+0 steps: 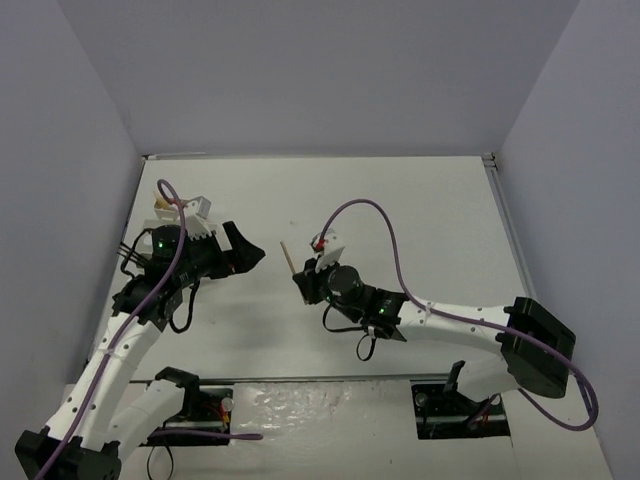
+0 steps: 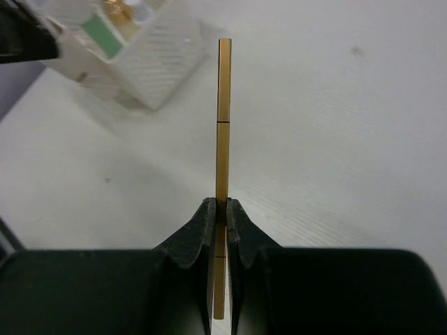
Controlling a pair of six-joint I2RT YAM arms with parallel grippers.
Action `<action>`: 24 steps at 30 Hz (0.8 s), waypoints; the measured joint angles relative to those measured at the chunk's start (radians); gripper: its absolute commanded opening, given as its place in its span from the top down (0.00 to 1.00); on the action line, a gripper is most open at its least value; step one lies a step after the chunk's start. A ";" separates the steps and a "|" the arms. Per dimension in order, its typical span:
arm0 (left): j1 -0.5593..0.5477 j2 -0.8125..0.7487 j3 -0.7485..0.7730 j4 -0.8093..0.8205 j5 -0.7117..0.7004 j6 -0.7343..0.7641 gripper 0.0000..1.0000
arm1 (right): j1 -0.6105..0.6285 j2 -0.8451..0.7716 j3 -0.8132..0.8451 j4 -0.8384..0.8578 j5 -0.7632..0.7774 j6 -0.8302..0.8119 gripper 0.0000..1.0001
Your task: Organize the makeup
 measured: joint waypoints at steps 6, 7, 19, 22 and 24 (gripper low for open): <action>-0.072 -0.006 0.000 0.033 -0.018 -0.067 0.17 | 0.099 -0.002 0.000 0.147 0.001 -0.054 1.00; -0.088 -0.007 0.000 0.036 -0.026 -0.074 0.19 | 0.108 -0.002 0.000 0.164 0.002 -0.060 1.00; -0.265 0.010 0.000 0.062 -0.144 -0.116 0.72 | 0.130 -0.003 0.000 0.254 0.004 -0.079 1.00; -0.286 0.016 0.000 0.072 -0.170 -0.121 0.90 | 0.130 -0.004 0.000 0.257 0.004 -0.079 0.99; -0.294 0.018 0.000 0.077 -0.185 -0.121 0.98 | 0.130 -0.005 0.000 0.259 0.007 -0.080 0.96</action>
